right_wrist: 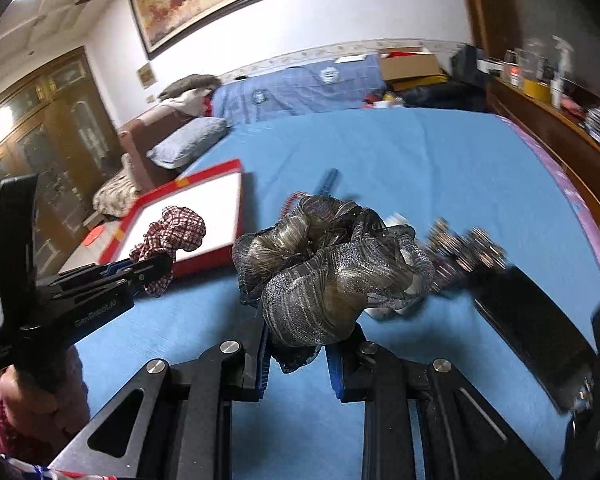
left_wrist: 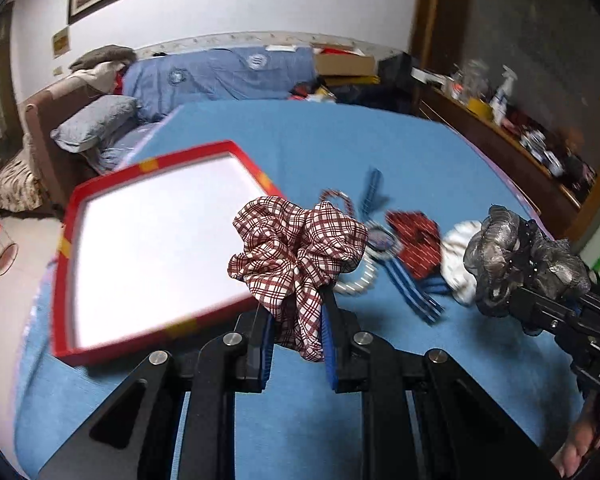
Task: Organize jewelry
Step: 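Grasp the plaid scrunchie with left gripper while right grasps grey sheer scrunchie, then carry both scrunchies into the red box and open both grippers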
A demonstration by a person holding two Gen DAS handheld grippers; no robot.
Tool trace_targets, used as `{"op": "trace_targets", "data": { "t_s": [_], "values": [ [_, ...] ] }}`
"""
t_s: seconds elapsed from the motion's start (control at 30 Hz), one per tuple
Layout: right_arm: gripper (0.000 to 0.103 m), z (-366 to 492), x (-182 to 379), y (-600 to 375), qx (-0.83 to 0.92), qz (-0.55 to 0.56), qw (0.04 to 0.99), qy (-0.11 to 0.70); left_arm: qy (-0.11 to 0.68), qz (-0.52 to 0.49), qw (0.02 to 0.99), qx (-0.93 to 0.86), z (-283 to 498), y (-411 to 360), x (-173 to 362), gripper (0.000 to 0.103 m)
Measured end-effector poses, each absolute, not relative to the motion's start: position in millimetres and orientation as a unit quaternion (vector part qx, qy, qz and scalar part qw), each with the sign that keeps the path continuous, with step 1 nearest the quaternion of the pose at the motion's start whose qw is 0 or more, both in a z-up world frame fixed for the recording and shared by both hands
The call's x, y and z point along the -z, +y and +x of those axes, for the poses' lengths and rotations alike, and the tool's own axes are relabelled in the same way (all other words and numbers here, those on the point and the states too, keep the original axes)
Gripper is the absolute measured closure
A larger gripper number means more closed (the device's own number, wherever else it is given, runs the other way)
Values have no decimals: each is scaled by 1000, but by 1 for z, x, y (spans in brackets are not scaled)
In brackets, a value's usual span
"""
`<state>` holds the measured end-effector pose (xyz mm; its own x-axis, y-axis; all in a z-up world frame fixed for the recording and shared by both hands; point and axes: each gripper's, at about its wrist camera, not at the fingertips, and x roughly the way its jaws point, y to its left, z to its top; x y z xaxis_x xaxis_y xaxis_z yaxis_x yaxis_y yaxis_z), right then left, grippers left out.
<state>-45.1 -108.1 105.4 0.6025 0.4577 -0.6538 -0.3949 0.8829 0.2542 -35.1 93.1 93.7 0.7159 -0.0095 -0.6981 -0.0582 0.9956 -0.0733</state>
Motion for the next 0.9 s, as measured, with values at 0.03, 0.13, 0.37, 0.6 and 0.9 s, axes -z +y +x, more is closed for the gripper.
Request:
{"op": "trace_targets", "data": {
  "t_s": [0.03,0.13,0.37,0.6,0.9],
  "values": [
    [78,-40,-109,-102,-245,40,892,378,373,-45,926,-21,-33,102,-98,84],
    [78,-21,-121,-77,-272,39,882,382,365,-41,929,-42,-25,126,-110,84],
    [78,35,-132,-5,-308,40,864,397,359,-66,927,-90,9,184,-121,84],
    [77,94,-127,70,-312,24,856,411,388,-110,907,-122,70,242,-105,83],
    [77,154,-101,135,-308,29,846,434,410,-130,889,-158,101,279,-67,83]
  ]
}}
